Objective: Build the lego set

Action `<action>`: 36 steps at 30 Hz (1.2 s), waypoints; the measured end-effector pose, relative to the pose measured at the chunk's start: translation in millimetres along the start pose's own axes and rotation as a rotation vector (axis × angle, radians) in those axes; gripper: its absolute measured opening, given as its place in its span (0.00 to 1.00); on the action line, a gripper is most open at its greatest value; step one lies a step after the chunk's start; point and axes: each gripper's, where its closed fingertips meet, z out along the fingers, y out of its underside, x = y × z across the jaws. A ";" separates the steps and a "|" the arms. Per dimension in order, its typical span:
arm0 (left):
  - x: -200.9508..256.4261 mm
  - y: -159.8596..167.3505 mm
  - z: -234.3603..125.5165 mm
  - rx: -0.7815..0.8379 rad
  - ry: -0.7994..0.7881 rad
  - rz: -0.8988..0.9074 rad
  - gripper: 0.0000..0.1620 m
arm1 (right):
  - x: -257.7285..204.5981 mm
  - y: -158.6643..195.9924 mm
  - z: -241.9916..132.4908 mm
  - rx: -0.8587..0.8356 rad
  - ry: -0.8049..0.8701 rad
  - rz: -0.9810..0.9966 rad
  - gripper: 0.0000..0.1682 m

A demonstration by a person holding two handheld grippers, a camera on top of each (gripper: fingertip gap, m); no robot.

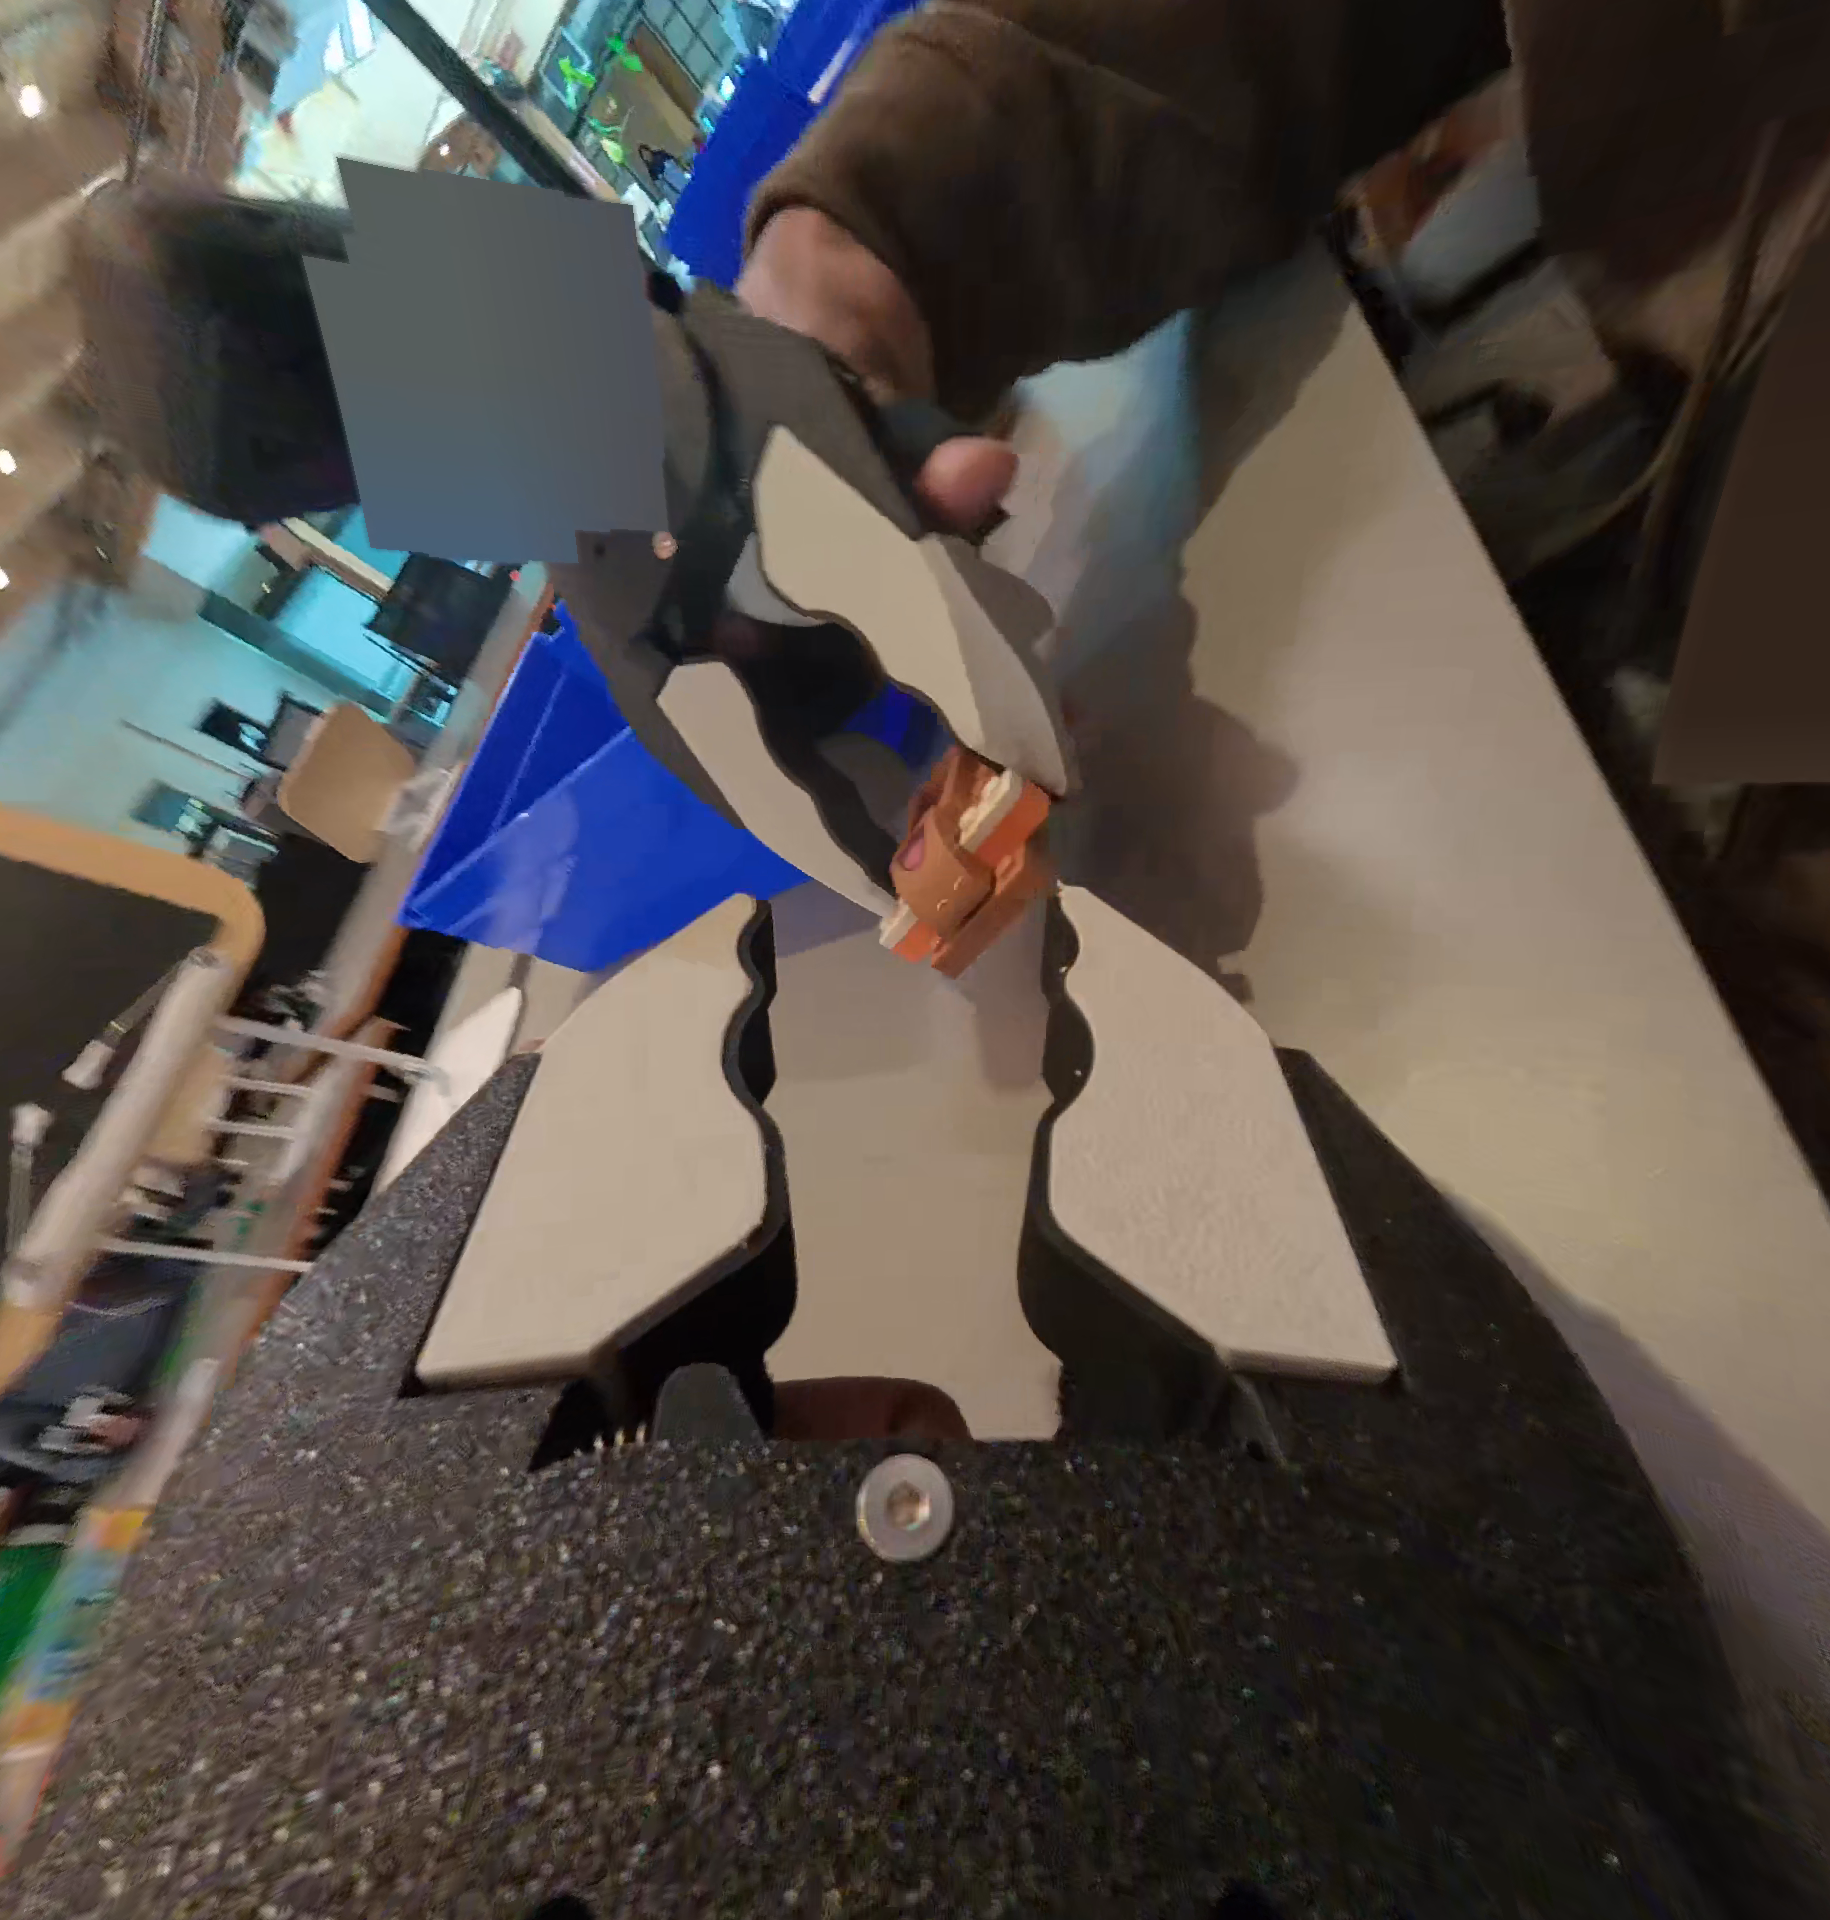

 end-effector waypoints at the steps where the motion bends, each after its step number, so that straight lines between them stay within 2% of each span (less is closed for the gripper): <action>1: 1.5 0.0 3.0 -0.018 -0.002 0.058 0.31 | -1.6 -1.1 -1.8 0.007 -0.015 0.004 0.26; 5: 3.4 1.0 13.3 -0.079 -0.012 0.240 0.32 | -4.8 -3.4 -7.7 0.021 -0.052 0.018 0.26; 10: -3.9 -2.9 20.9 -0.089 -0.063 0.363 0.31 | -7.2 -5.9 -10.7 0.030 -0.079 0.024 0.26; 17: -3.2 -6.5 28.8 -0.080 -0.076 0.439 0.29 | -7.3 -8.9 -12.8 0.042 -0.091 0.025 0.26; 23: -11.2 -8.0 32.9 -0.082 -0.144 0.483 0.17 | -7.2 -17.1 -16.8 0.079 -0.102 0.029 0.25; 36: -21.4 -8.7 28.5 -0.077 -0.207 0.477 0.16 | -3.1 -26.8 -21.9 0.098 -0.083 0.016 0.25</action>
